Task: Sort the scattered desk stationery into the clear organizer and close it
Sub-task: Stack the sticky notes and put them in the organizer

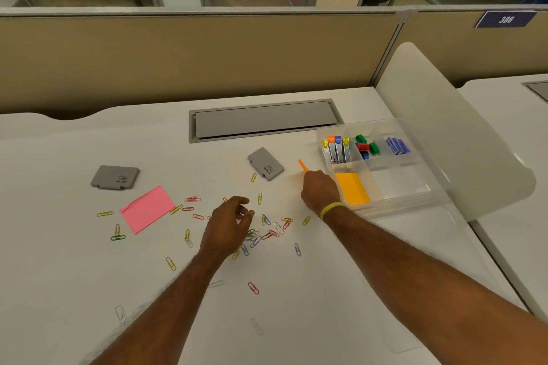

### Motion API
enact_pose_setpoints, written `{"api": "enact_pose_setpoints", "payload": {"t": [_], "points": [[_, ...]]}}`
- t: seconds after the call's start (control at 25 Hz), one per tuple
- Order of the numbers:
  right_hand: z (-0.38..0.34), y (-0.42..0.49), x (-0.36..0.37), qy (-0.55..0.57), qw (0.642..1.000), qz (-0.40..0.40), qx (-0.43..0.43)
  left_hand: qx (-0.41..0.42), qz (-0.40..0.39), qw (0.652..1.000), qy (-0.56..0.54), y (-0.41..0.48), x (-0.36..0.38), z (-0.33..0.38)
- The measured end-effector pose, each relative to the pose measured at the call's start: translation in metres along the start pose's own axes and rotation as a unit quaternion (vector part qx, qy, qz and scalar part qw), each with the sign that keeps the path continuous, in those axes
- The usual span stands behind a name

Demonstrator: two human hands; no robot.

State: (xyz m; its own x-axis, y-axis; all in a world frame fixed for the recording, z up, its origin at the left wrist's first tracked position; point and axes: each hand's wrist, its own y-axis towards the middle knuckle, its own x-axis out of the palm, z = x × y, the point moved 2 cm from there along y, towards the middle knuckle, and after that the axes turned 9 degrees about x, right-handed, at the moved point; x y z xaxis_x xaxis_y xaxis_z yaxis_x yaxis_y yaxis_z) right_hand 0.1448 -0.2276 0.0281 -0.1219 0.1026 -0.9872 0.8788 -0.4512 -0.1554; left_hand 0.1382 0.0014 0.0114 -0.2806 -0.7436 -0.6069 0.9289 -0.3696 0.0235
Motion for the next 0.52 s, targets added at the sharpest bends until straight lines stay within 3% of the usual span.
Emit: {"api": "enact_pose_setpoints", "payload": {"t": [0.2,0.36,0.52], "points": [[-0.044,-0.060,-0.010,0.085,0.995,-0.005,-0.057,-0.084,0.018,0.979,-0.186,-0.001,0.001,0.015],[-0.091,-0.106,-0.008,0.144,0.979,-0.023,-0.146,-0.178,0.061,0.905,-0.382,-0.006,-0.003,0.012],[-0.134,-0.133,0.001,0.196,0.948,-0.062,-0.242,-0.218,0.146,0.842,-0.472,-0.023,-0.024,-0.008]]}}
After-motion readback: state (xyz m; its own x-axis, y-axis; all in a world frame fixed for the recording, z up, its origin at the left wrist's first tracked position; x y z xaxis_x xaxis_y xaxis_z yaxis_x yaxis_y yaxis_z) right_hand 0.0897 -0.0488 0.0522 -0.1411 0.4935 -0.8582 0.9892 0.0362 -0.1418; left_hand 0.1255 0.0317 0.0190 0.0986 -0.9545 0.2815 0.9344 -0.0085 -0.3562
